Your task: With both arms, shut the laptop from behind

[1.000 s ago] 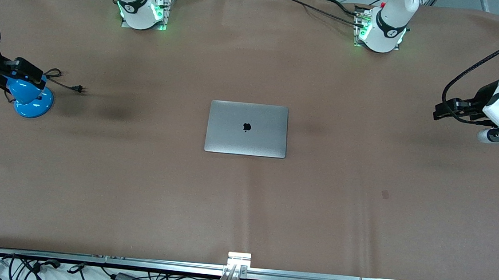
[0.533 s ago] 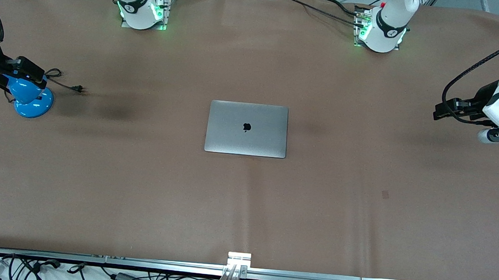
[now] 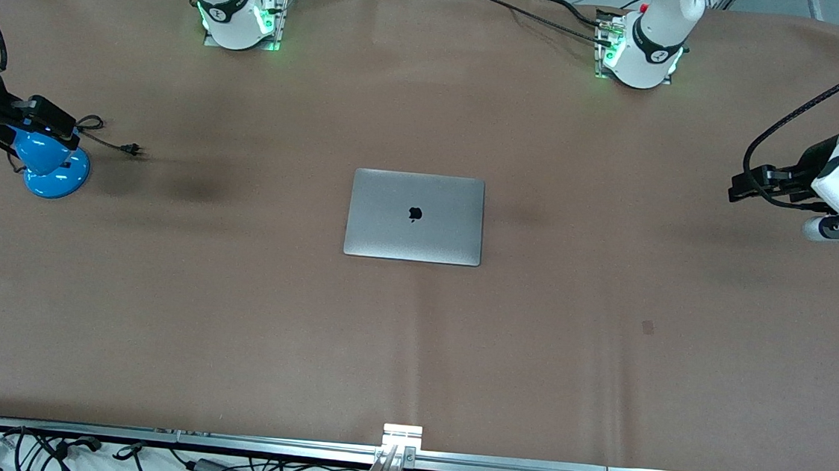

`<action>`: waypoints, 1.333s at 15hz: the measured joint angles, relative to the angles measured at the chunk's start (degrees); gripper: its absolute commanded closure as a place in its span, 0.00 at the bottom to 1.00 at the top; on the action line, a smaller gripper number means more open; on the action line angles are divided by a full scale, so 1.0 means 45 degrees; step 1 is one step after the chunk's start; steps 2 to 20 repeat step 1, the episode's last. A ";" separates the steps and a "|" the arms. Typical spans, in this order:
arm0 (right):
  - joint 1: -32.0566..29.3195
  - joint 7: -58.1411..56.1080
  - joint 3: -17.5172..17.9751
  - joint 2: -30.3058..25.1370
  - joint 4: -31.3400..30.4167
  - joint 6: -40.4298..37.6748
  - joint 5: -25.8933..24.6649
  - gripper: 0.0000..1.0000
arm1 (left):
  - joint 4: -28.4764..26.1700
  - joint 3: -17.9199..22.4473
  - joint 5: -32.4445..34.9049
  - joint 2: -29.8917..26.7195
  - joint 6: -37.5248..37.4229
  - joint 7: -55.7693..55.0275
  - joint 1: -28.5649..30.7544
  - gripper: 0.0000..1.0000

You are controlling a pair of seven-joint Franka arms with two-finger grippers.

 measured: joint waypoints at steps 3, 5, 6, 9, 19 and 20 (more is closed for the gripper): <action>0.0000 0.0000 0.0004 0.0000 0.0000 -0.0020 0.0000 0.00 | 0.0000 0.0000 0.0000 0.0000 0.0000 0.0000 0.0000 0.00; 0.0000 0.0000 0.0004 0.0000 0.0000 -0.0020 0.0000 0.00 | 0.0000 0.0000 0.0000 0.0000 0.0000 0.0000 0.0000 0.00; 0.0000 0.0000 0.0004 0.0000 0.0000 -0.0020 0.0000 0.00 | 0.0000 0.0000 0.0000 0.0000 0.0000 0.0000 0.0000 0.00; 0.0000 0.0000 0.0004 0.0000 0.0000 -0.0020 0.0000 0.00 | 0.0000 0.0000 0.0000 0.0000 0.0000 0.0000 0.0000 0.00; 0.0000 0.0000 0.0004 0.0000 0.0000 -0.0020 0.0000 0.00 | 0.0000 0.0000 0.0000 0.0000 0.0000 0.0000 0.0000 0.00; 0.0000 0.0000 0.0004 0.0000 0.0000 -0.0020 0.0000 0.00 | 0.0000 0.0000 0.0000 0.0000 0.0000 0.0000 0.0000 0.00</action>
